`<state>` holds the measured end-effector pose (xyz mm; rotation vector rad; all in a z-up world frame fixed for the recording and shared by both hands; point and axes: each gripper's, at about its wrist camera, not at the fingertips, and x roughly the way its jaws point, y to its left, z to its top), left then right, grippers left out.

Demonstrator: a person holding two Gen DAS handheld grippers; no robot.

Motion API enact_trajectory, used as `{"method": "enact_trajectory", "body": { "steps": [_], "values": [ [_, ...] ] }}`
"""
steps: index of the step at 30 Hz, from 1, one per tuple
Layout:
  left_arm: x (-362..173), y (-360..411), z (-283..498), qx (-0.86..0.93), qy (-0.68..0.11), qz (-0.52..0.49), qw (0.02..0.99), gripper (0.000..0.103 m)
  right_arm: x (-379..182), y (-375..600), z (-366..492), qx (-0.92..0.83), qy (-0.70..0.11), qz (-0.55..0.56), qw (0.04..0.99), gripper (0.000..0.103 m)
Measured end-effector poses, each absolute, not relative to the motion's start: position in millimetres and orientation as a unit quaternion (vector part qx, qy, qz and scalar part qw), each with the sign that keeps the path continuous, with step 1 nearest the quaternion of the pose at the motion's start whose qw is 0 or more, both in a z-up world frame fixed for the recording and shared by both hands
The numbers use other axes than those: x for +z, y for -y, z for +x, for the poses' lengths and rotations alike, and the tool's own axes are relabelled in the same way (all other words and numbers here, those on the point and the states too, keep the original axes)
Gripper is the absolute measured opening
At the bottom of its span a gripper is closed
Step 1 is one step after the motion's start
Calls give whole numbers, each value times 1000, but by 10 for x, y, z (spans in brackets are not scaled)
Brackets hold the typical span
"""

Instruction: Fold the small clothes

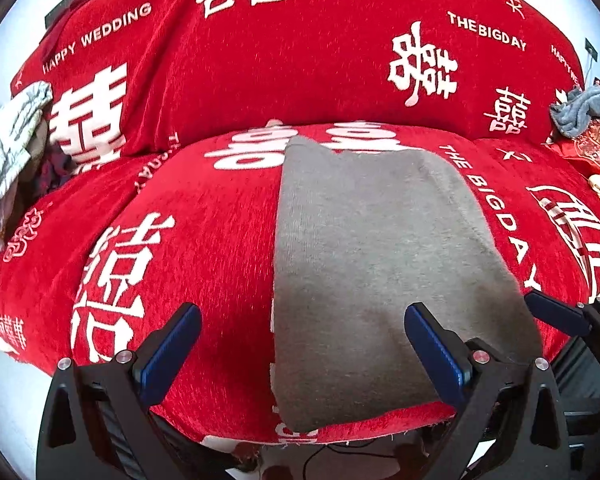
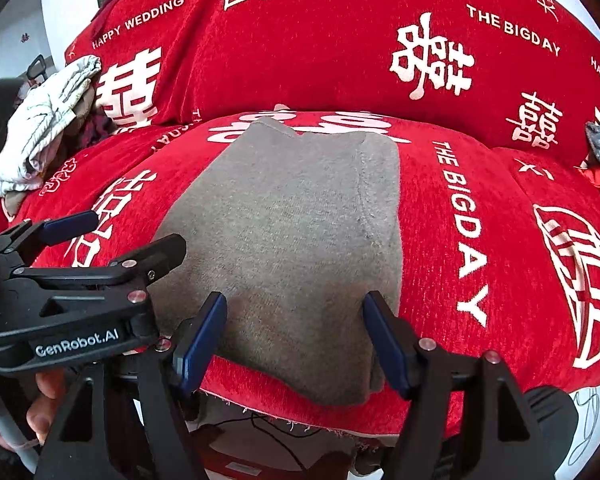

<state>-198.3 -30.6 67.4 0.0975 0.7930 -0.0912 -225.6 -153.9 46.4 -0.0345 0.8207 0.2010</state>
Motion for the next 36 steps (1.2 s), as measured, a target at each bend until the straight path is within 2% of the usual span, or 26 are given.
{"method": "enact_trajectory", "body": {
  "steps": [12, 36],
  "values": [
    [677, 244, -2017, -32, -394, 16, 918, 102, 499, 1564, -2273, 90, -395, -15, 914, 74],
    [769, 270, -2103, -20, -375, 37, 926, 102, 584, 1514, -2320, 83, -391, -32, 916, 74]
  ]
}}
